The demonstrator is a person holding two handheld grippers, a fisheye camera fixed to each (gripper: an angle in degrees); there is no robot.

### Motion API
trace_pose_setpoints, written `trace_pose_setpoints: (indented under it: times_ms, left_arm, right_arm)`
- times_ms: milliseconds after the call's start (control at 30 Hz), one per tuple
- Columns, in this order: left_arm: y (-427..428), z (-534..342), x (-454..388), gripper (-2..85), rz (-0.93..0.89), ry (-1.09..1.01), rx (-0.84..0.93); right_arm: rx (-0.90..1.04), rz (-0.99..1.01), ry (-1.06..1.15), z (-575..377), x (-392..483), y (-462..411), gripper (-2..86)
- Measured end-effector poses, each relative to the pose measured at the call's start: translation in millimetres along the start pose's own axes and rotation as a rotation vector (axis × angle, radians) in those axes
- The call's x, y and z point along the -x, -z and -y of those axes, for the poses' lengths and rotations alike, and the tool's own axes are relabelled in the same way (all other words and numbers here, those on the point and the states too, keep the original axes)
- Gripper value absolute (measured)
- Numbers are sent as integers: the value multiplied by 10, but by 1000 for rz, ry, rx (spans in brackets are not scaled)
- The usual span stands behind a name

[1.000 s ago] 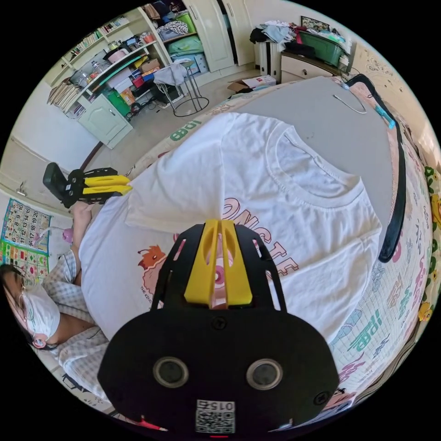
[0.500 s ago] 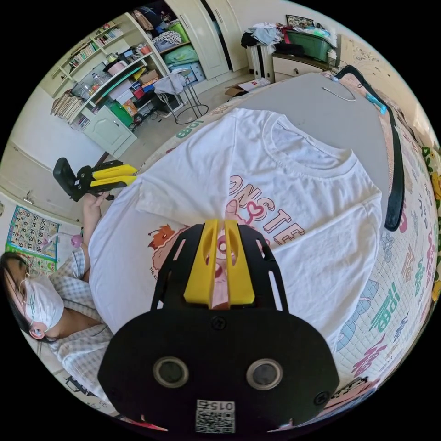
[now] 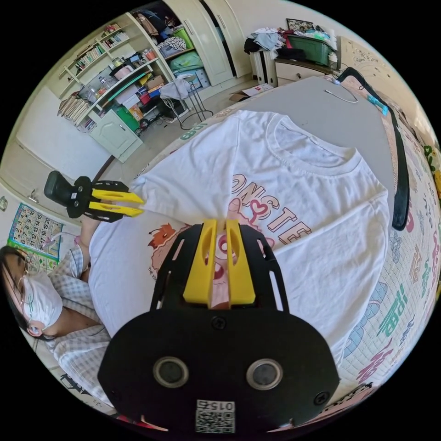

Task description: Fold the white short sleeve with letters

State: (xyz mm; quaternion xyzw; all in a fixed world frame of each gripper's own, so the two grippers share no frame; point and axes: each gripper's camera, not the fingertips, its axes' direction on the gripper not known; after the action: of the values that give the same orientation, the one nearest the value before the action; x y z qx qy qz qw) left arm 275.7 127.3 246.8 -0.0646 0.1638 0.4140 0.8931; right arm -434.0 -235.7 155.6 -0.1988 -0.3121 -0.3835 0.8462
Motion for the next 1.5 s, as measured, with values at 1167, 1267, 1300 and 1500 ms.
trace_pose_setpoints:
  times_ms: [1167,1267,1300,1500]
  left_arm:
    - [-1545,1344,2740,-7,28,464,82]
    - [-1546,1317,2862,-7,29,463,82]
    - [-1581,1303,2908,-6,26,464,101]
    - [-1275,1158,2964,-2,99,439,79]
  right_arm:
    - [-56,122,93,-848,288,156,21]
    - [-68,79,121,-1026,343,202,7]
    - [-72,57,124,-1061,354,207,5]
    - [-59,27,95,-1223,398,122,32]
